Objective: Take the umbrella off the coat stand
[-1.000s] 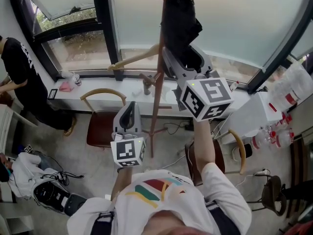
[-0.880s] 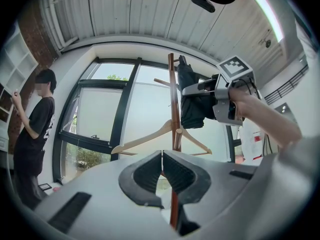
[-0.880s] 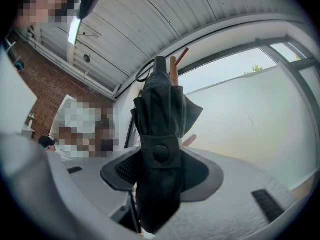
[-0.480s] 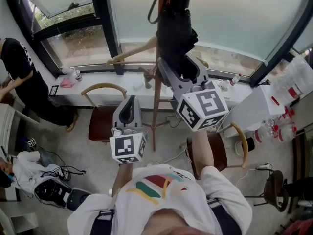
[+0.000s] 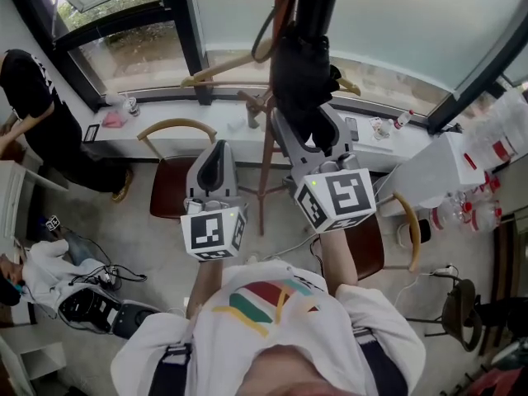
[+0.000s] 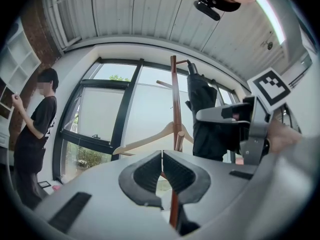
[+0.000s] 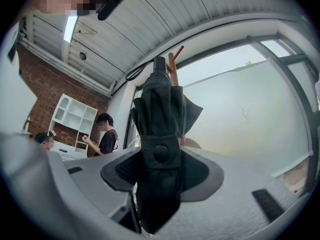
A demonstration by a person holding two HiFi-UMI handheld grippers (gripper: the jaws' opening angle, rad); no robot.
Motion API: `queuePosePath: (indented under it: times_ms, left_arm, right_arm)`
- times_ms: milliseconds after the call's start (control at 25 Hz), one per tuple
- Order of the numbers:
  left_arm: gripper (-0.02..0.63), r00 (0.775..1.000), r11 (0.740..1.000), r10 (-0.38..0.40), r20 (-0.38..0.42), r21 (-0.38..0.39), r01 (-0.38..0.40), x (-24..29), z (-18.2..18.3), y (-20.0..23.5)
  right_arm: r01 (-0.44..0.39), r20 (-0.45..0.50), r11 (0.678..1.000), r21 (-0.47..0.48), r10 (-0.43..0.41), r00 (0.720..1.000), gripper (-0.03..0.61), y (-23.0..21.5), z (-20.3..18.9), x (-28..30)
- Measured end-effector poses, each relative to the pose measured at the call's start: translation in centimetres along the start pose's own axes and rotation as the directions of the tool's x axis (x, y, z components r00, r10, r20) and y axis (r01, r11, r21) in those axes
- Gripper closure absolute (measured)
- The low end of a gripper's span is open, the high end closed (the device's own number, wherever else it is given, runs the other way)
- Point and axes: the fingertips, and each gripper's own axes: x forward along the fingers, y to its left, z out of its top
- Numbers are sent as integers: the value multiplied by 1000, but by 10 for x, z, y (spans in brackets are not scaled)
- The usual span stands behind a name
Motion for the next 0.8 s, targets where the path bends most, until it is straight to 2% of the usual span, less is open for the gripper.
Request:
queuePosePath:
  times_ms: [400, 800]
  left_arm:
    - [606, 1000, 1000, 2, -1, 1, -2, -1, -1, 4]
    - [606, 1000, 1000, -10, 10, -2, 10, 0, -3, 3]
  right_arm:
    - [51, -28, 995, 88, -49, 998, 370, 1, -39, -21]
    - [86, -104, 991, 99, -76, 992, 370, 3, -81, -38]
